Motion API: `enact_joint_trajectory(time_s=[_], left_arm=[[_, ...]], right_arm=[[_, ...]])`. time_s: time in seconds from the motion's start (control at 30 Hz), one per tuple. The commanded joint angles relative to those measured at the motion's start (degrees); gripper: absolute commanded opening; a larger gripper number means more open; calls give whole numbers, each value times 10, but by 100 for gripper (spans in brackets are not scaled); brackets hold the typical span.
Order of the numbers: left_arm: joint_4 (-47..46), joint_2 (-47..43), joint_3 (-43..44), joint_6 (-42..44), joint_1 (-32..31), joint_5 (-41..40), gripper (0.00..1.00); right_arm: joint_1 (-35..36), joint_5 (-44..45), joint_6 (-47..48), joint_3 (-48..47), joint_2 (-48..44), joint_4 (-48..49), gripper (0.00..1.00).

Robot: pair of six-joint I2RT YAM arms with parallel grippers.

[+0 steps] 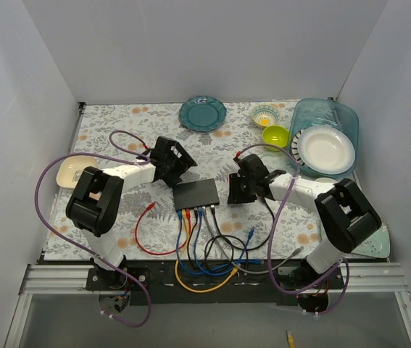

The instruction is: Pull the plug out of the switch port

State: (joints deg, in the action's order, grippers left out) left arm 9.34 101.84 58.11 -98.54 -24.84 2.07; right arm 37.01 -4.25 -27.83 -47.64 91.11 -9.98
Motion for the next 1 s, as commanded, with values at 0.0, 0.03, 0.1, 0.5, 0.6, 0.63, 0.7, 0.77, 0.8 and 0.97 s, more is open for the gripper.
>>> enact_joint_trajectory(time_s=[0.0, 0.03, 0.1, 0.5, 0.6, 0.63, 0.7, 0.77, 0.8, 0.97], left_arm=[[101, 21, -48, -13, -18, 29, 86], [101, 20, -48, -13, -20, 30, 86], [100, 16, -55, -12, -20, 29, 86], [103, -4, -41, 20, -20, -1, 86], [103, 4, -41, 20, -20, 7, 86], [103, 5, -43, 18, -20, 12, 86], [103, 6, -47, 18, -20, 13, 86], [103, 3, -48, 20, -20, 11, 86], [104, 2, -48, 22, -20, 11, 86], [107, -6, -49, 27, -20, 12, 86]], right_arm=[[-3, -19, 2, -32, 35, 4, 45], [-3, -21, 0, -37, 40, 2, 43], [-3, -25, -5, -44, 46, -1, 42], [32, -76, 4, 18, -62, 0, 34], [48, -80, -6, 12, -36, 7, 31], [51, -84, -9, 8, -24, 15, 28], [61, -89, -12, 1, -15, 19, 27], [65, -88, -13, -8, 3, 22, 27], [65, -88, -13, -11, 9, 23, 27], [51, -71, -16, -60, 69, 18, 26]])
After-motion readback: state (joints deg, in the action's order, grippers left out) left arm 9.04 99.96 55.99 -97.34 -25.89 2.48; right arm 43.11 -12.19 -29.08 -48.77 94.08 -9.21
